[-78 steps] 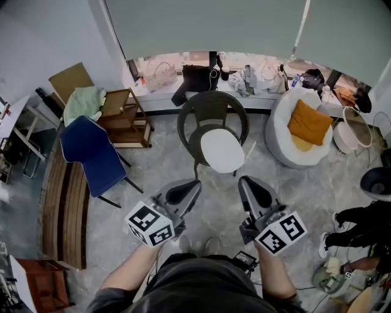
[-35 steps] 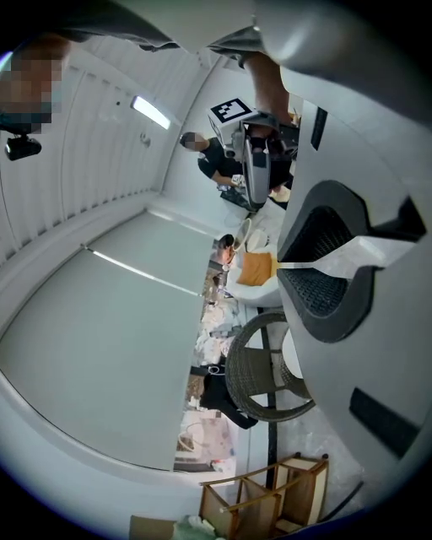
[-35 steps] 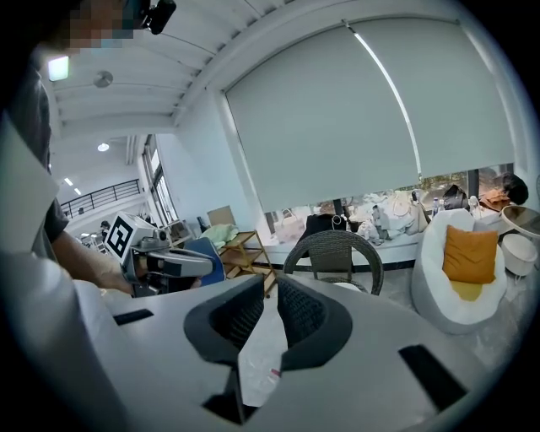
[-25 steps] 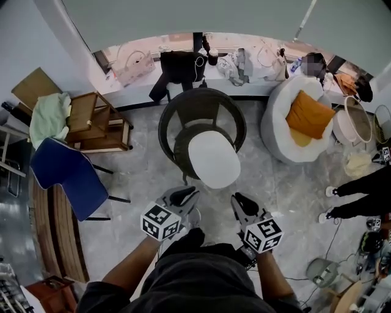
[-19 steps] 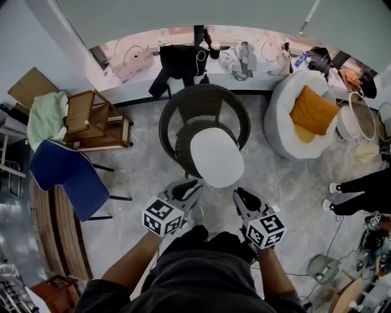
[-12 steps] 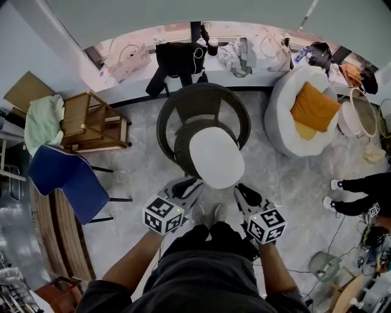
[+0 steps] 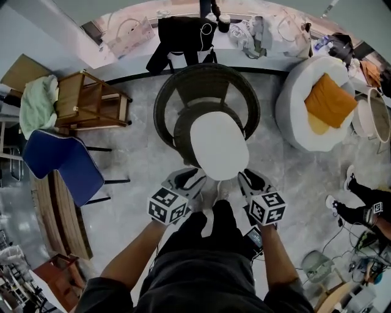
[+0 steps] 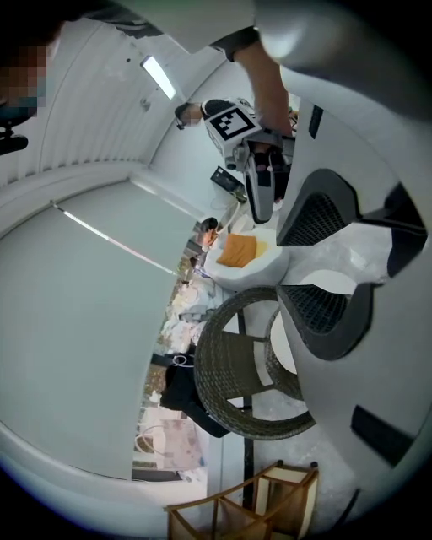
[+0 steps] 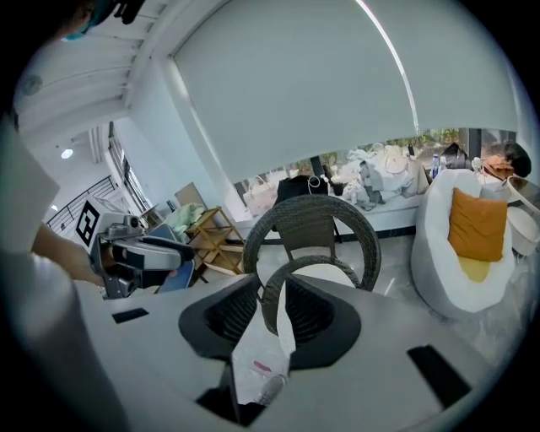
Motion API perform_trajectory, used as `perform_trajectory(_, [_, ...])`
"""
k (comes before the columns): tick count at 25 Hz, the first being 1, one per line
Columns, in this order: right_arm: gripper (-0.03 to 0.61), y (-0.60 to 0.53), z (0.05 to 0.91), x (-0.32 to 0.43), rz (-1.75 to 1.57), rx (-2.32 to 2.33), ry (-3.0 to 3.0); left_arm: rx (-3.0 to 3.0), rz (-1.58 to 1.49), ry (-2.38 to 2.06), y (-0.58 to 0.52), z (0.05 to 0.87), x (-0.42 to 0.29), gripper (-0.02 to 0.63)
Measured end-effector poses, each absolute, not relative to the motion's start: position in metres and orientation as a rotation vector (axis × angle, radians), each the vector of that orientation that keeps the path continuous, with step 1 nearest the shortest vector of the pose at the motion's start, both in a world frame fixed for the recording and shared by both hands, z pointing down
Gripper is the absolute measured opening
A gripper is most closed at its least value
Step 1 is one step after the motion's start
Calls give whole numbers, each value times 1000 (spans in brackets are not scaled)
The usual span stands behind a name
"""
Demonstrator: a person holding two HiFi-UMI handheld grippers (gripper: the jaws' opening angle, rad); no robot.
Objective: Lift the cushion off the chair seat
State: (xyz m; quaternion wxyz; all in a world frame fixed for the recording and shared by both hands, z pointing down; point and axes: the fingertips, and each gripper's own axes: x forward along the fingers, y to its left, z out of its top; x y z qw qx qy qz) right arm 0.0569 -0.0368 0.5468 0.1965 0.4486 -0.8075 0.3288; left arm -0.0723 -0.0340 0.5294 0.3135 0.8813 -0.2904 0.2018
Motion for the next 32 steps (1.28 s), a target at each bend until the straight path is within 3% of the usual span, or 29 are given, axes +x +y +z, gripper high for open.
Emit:
perform_trajectory(2, [93,-47,578,69,987,1241,-2223,2295,545,-779,-39,545,-67,135])
perform_trajectory(12, [173,-65,748,127,1201,1228,-1970,2207,704,-765,-42,609,-45,135])
perform_trajectory(24, [213,-58,917,168,1432,1232,-1730,2139,788,-710,-48,690,-9,133])
perform_trajectory(32, [213,-51,964,165,1462,1164,-1697,2111,758,-704,-56,701,9,133])
